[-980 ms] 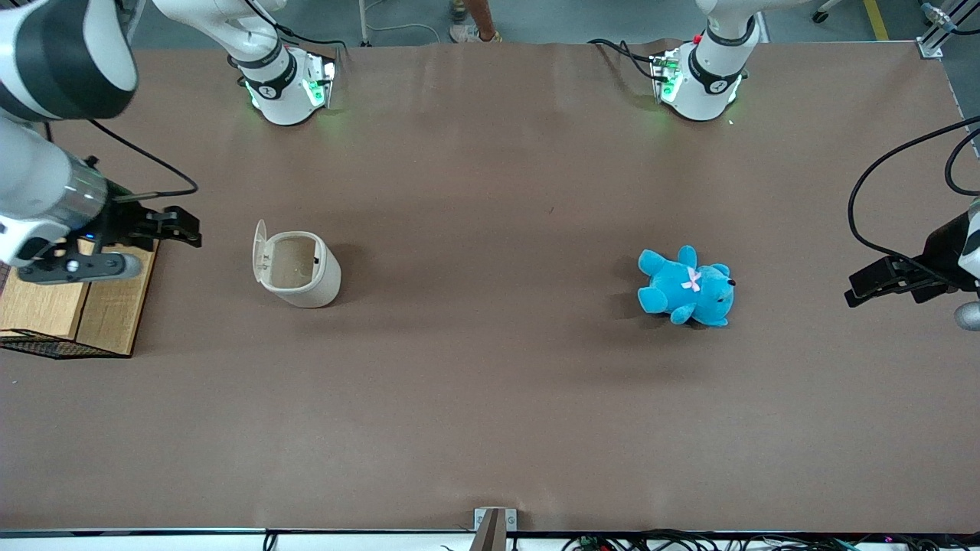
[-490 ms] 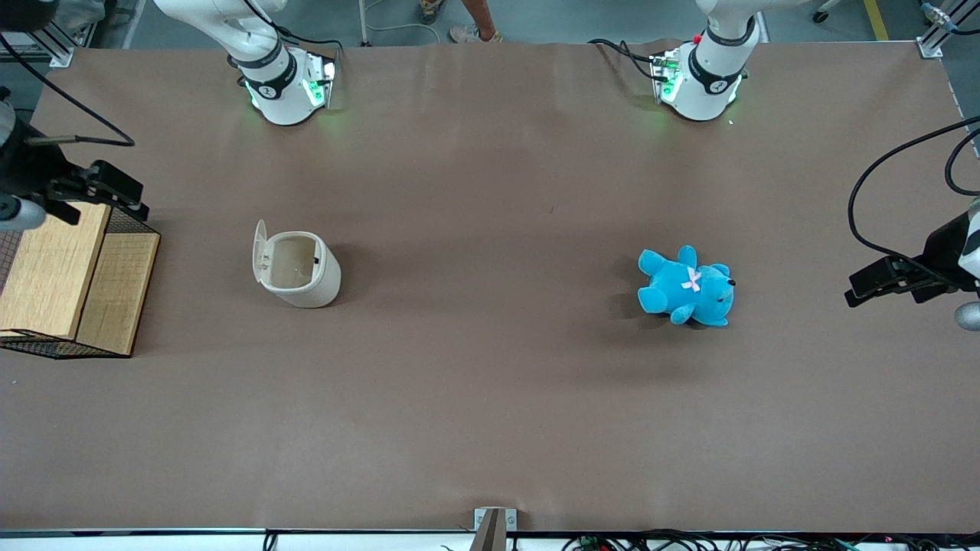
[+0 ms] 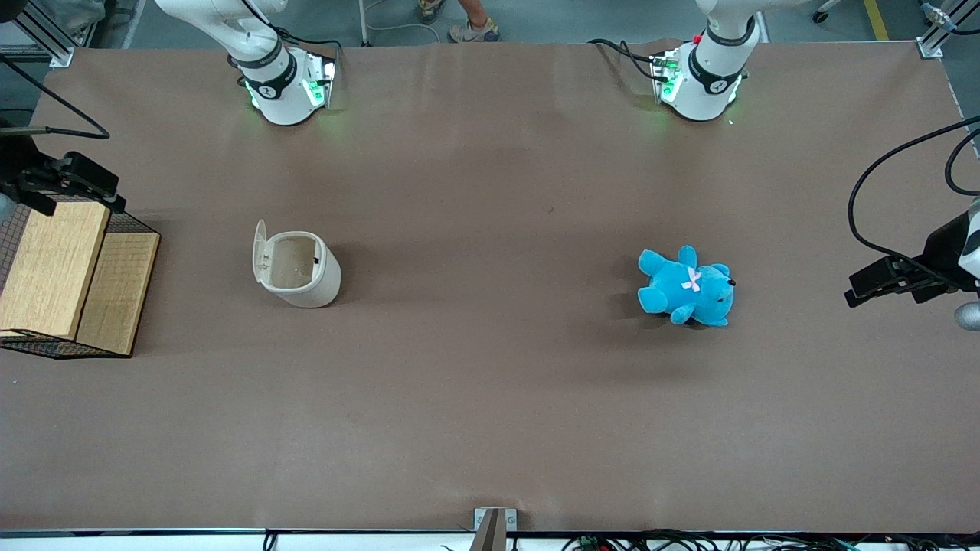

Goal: Open trash can with right arm

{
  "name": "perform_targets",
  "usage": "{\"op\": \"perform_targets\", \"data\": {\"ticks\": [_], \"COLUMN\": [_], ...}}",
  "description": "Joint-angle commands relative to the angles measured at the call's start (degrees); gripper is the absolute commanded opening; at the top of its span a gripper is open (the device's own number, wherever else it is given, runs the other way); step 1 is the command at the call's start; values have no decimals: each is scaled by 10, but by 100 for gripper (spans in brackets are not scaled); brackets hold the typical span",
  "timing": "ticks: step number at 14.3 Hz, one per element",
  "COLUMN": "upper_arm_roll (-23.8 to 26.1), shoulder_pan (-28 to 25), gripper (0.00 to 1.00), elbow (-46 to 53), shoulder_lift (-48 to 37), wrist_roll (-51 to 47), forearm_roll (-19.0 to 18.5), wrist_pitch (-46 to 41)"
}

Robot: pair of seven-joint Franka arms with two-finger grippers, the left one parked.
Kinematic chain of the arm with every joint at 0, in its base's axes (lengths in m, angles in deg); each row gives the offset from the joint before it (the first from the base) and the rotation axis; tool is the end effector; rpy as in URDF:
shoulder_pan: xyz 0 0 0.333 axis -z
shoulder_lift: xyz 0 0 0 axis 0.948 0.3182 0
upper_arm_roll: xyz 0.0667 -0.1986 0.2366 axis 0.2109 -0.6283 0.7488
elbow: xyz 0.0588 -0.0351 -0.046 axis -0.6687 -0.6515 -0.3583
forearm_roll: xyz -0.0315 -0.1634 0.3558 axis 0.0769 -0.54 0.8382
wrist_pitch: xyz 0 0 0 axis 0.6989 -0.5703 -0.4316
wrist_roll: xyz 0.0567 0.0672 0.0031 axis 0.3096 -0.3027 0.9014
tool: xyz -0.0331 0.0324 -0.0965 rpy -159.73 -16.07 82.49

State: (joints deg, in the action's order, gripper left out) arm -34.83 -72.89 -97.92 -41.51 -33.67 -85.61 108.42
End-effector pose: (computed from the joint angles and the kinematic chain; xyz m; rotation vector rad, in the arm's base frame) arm 0.5533 -0.0045 0.6444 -3.1241 -0.0217 -0.0431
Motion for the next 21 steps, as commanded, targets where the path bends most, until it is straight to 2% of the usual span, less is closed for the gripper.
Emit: {"op": "perform_targets", "data": {"ticks": [1, 9, 15, 21], "upper_arm_roll": [11, 8, 8, 10], "shoulder_pan": [9, 13, 13, 10], "gripper": [100, 100, 100, 100], "elbow": [-14, -24, -35, -38], "shoulder_lift": [-14, -15, -14, -19], "wrist_roll": [3, 6, 8, 7], "forearm_roll": [-4, 2, -16, -15], "wrist_pitch": [12, 13, 25, 34]}}
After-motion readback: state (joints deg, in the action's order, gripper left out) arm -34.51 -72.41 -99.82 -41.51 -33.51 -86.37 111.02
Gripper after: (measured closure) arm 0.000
